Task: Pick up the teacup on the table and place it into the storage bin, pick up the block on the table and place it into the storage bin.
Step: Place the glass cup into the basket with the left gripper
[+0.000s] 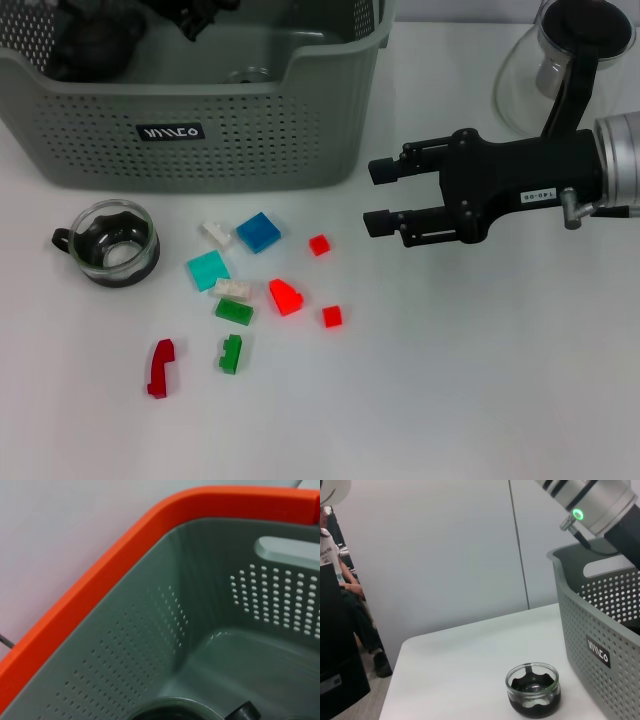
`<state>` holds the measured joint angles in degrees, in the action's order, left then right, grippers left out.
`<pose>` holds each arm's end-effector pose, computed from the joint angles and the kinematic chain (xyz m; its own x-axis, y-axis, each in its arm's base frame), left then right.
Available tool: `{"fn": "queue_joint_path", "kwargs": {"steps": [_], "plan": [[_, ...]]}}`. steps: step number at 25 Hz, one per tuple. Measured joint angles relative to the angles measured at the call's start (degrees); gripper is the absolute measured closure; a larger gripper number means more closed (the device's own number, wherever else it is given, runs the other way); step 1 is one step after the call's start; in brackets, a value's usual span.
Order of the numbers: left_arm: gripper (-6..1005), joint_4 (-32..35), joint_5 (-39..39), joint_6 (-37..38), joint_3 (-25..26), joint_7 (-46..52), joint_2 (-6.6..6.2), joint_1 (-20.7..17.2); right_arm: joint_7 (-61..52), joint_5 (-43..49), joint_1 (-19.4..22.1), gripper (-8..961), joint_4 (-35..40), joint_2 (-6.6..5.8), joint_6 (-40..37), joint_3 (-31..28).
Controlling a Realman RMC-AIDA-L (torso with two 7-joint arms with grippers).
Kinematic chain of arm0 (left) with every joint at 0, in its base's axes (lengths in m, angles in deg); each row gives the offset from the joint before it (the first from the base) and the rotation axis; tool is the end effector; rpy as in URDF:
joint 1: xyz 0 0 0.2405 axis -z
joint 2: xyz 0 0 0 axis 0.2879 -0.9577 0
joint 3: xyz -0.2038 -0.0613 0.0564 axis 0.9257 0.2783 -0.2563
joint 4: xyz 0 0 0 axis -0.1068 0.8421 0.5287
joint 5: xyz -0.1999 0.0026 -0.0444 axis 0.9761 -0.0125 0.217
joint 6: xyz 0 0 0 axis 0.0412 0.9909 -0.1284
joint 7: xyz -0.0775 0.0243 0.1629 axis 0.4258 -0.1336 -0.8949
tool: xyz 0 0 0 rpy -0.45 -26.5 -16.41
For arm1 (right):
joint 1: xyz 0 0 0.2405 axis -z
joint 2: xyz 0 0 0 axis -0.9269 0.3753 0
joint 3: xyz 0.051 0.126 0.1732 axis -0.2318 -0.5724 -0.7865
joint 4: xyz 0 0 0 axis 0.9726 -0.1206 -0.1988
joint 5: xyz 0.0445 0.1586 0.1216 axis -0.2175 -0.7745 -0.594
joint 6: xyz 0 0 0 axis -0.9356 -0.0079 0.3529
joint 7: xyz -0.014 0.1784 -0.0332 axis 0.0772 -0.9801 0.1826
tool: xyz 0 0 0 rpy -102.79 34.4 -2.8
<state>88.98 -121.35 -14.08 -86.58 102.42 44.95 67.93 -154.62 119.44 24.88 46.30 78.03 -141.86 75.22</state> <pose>-0.1703 0.4589 0.0307 0.9132 0.3856 -0.1319 0.1985 -0.7035 -0.6824 0.1436 0.3263 -0.0486 0.8876 -0.2018 -0.4140 -0.1899 -0.9793 0.0702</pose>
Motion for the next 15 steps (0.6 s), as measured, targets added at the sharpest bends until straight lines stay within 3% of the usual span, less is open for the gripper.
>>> {"fn": "queue_joint_path", "kwargs": {"steps": [5, 15], "plan": [[861, -3.11, -1.82, -3.30, -1.11, 0.06, 0.89, 0.94, 0.04, 0.10, -0.36, 276, 0.01, 0.15, 0.68, 0.01], [849, -7.59, -1.91, -7.09, -2.06, 0.14, 0.66, 1.50, 0.16, 0.20, -0.50, 277, 0.00, 0.29, 0.90, -0.05]]}}
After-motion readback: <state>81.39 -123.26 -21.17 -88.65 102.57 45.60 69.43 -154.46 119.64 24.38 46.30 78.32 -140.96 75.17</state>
